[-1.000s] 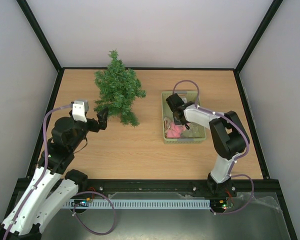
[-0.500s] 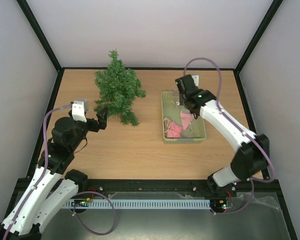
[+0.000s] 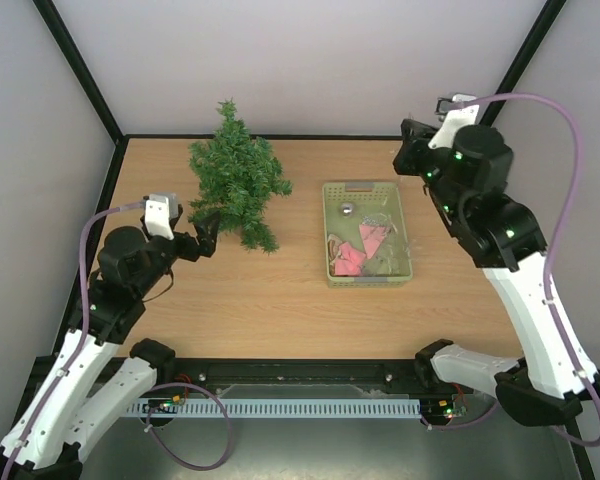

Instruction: Decorate the small christmas tree

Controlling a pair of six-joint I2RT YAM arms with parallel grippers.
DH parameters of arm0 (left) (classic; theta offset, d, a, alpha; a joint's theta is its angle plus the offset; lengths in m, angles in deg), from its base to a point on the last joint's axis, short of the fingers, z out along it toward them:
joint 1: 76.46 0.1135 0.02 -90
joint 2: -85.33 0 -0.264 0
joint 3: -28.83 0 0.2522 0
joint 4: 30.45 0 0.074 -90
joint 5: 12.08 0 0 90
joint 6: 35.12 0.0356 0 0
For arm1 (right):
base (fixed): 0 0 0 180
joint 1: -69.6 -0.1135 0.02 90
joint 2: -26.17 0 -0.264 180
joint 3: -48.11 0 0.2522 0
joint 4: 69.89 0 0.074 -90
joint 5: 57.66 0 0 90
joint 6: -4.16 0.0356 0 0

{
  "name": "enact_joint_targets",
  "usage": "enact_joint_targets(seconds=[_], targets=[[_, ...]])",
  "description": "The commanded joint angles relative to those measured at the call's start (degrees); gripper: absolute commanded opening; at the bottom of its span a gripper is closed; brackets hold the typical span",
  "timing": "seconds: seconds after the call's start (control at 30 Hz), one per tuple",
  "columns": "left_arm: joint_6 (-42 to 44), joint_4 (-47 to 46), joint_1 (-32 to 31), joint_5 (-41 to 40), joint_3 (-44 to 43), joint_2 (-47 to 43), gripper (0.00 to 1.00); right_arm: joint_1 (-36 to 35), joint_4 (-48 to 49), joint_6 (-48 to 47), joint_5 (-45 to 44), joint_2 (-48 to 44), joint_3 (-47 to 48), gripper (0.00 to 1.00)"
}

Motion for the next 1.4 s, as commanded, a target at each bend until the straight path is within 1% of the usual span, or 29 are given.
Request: enact_joint_targets(seconds=[0.0, 0.17, 0.23, 0.33, 0.4, 0.43, 0.53, 0.63, 0.77, 0.87, 0.97, 1.07, 1.13, 1.23, 1.3, 1.37], targets=[[-1.3, 0.9, -0.2, 6.6, -3.8, 0.9, 0.99, 0.0, 5.8, 0.3, 13.5, -3.2, 3.3, 0.02], [-1.7, -1.4, -0.3, 15.2, -4.6, 1.6, 0.99, 0.0, 11.9, 3.4, 23.6, -4.5, 5.5, 0.02], [-2.4, -3.2, -0.7, 17.7, -4.4, 2.0, 0.97, 0.0, 14.3, 5.4, 28.6, -4.5, 5.9, 0.02], [-3.2, -5.8, -2.4, 17.8, -4.5, 3.1, 0.94, 0.0, 19.1, 9.1, 35.4, -4.5, 6.1, 0.02], [-3.2, -7.1, -3.9, 17.3, -4.6, 4.4, 0.93, 0.0, 21.9, 11.6, 38.2, -4.6, 6.4, 0.02], [-3.0, -9.2, -6.2, 17.2, -5.0, 6.2, 0.91, 0.0, 24.0, 13.1, 39.3, -4.8, 6.9, 0.02], [-3.4, -12.5, -10.3, 15.8, -5.2, 9.1, 0.9, 0.0, 24.9, 13.3, 39.3, -5.0, 7.3, 0.02], [-3.8, -16.8, -16.5, 11.2, -4.3, 12.5, 0.89, 0.1, 26.3, 13.9, 39.7, -5.6, 6.6, 0.02], [-4.0, -21.8, -25.6, 3.0, -4.1, 18.6, 0.88, 0.0, 27.3, 14.5, 38.5, -6.5, 5.2, 0.02], [-4.7, -27.4, -30.6, 0.5, -4.6, 24.5, 0.87, 0.0, 27.4, 14.4, 37.6, -7.2, 4.5, 0.02], [-4.5, -32.2, -33.4, 0.3, -5.9, 31.3, 0.89, 0.0, 27.6, 14.3, 37.3, -7.5, 3.9, 0.02], [-5.3, -32.9, -34.0, -1.7, -8.4, 37.8, 0.9, 0.0, 27.4, 13.8, 36.9, -7.6, 3.9, 0.02], [-7.4, -34.7, -34.0, -1.7, -9.3, 41.2, 0.9, 0.0, 27.2, 14.1, 35.0, -7.7, 3.7, 0.02], [-11.3, -42.4, -34.8, 2.9, -8.2, 45.4, 0.89, 0.0, 26.7, 14.8, 31.4, -8.1, 3.0, 0.02], [-9.3, -47.6, -37.1, 3.9, -6.6, 47.8, 0.9, 0.0, 27.3, 15.1, 29.4, -8.7, 1.8, 0.02], [-6.2, -49.0, -39.0, 4.6, -6.8, 50.8, 0.92, 0.0, 27.7, 15.2, 28.6, -8.8, 1.2, 0.02]])
